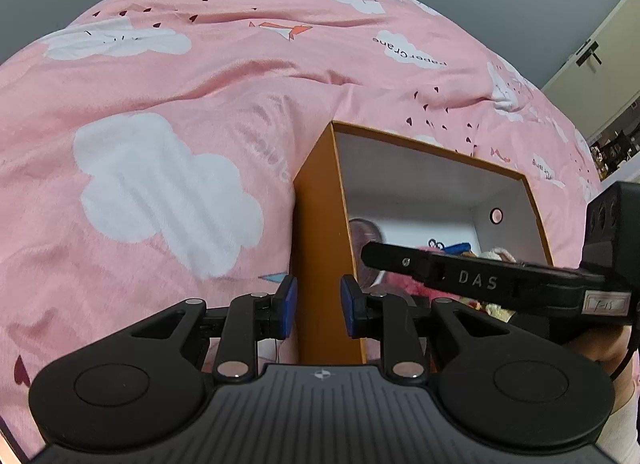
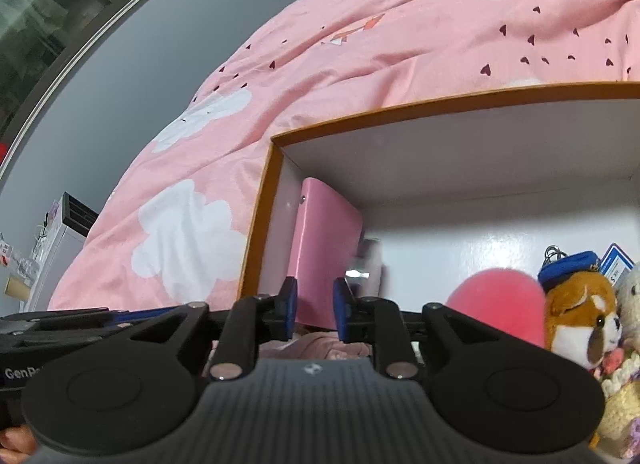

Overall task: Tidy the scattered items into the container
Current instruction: 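Lower the pink item into the box with left tool while right tool lowers the compact inside, then withdraw both tools from the box toward the items beside it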

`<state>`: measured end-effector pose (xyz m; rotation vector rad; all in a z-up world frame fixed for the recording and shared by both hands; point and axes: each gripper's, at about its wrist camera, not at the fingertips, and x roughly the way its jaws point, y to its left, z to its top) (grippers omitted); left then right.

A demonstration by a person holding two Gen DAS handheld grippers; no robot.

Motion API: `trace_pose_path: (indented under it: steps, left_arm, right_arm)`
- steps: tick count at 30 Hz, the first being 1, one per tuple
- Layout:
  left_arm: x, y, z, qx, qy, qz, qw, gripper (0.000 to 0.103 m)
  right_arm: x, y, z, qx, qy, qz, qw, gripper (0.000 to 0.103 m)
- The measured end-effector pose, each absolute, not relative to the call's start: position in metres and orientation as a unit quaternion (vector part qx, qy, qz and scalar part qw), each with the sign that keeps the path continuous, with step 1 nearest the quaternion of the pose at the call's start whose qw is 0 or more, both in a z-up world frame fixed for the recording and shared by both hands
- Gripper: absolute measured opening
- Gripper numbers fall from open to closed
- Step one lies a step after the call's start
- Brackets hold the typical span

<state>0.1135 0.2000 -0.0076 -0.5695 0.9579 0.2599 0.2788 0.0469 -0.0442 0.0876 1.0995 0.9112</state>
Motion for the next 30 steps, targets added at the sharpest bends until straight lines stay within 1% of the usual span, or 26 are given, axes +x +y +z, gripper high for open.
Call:
trace_pose_path:
  steps: [9,12,15,19,24,26,28,30]
  left_arm:
    - [0.105,0.193,-0.005,-0.262,0.458,0.121,0.841,0.026]
    - [0.1,0.19,-0.004,-0.255,0.46,0.117,0.842,0.026]
    - [0.093,0.185,-0.003,-0.245,0.465,0.109,0.844,0.027]
    - [0.082,0.175,-0.003,-0.22,0.475,0.088,0.847,0.032]
    - [0.065,0.153,0.0,-0.173,0.491,0.04,0.853,0.036]
    - [0.059,0.144,-0.002,-0.162,0.501,0.022,0.85,0.039]
    - [0.053,0.136,-0.006,-0.162,0.511,0.013,0.844,0.049]
    - [0.049,0.131,-0.013,-0.17,0.521,0.012,0.837,0.05]
  right_arm:
    - [0.276,0.032,-0.04,0.045,0.498,0.409,0.763,0.023]
    - [0.273,0.02,-0.035,0.052,0.493,0.405,0.769,0.025]
    - [0.266,0.004,-0.027,0.058,0.485,0.404,0.774,0.029]
    - [0.253,-0.022,-0.017,0.064,0.476,0.405,0.778,0.035]
    - [0.234,-0.057,-0.009,0.07,0.479,0.405,0.776,0.037]
    - [0.224,-0.07,-0.01,0.06,0.483,0.398,0.778,0.038]
    - [0.214,-0.081,-0.014,0.052,0.491,0.391,0.777,0.041]
    - [0.204,-0.09,-0.02,0.045,0.501,0.387,0.773,0.041]
